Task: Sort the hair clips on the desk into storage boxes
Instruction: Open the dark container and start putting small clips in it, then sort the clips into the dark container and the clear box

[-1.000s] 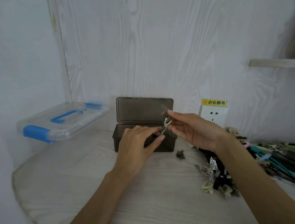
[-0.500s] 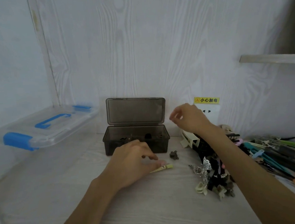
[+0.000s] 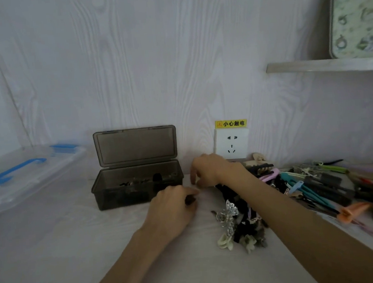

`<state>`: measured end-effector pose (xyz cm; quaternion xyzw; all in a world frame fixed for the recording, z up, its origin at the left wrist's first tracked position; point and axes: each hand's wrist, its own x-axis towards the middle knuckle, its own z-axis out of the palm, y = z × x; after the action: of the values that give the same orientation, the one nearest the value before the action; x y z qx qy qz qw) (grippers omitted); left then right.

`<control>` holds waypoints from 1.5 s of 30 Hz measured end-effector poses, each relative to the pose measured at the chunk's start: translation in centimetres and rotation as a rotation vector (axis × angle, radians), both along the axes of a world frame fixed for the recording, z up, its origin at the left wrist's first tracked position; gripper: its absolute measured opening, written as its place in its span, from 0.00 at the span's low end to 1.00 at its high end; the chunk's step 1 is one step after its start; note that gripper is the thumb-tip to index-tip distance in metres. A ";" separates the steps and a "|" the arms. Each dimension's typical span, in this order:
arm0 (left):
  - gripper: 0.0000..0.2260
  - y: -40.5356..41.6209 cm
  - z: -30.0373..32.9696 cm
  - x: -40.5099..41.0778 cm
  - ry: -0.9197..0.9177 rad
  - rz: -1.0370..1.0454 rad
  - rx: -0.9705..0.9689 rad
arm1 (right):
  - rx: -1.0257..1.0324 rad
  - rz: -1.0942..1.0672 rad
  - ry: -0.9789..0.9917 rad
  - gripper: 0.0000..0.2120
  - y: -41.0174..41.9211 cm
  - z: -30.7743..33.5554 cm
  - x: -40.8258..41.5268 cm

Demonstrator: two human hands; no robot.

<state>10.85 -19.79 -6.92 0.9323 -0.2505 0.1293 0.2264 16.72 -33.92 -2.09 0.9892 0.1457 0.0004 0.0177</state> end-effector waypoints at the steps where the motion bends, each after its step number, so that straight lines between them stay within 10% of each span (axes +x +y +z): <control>1: 0.15 0.2 0.1 -0.2 0.016 -0.001 -0.014 | -0.015 0.024 -0.016 0.11 -0.6 0.1 -0.5; 4: 0.13 1.1 1.2 -1.1 -0.045 -0.012 -0.115 | 0.116 0.086 -0.081 0.10 -1.7 0.0 -2.0; 9: 0.09 3.7 2.6 0.1 -0.457 0.168 -0.474 | 0.907 -0.028 -0.341 0.06 -1.4 0.1 -3.7; 13: 0.10 5.7 1.4 1.4 -0.463 0.297 -0.340 | 1.143 -0.011 -0.302 0.08 1.8 1.5 -3.7; 22: 0.11 5.0 2.3 0.3 -0.463 0.227 -0.318 | 0.940 0.009 -0.245 0.08 -0.9 1.7 -6.6; 30: 0.10 -2.0 1.3 -3.2 0.214 -0.267 -0.074 | 0.887 -0.133 -0.075 0.05 -10.7 -0.5 -16.7; 41: 0.17 -1.1 1.0 -3.2 -0.282 0.087 -0.158 | 0.453 -0.214 -0.389 0.16 -8.0 -6.2 -17.9; 45: 0.18 0.9 1.0 -5.7 -0.109 0.027 -0.178 | 0.564 -0.220 -0.491 0.09 -7.9 -5.9 -18.5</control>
<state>5.12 -18.93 -5.96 0.9035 -0.2373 0.2048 0.2925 -1.74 -41.86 -8.03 0.9355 0.0244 0.2751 -0.2205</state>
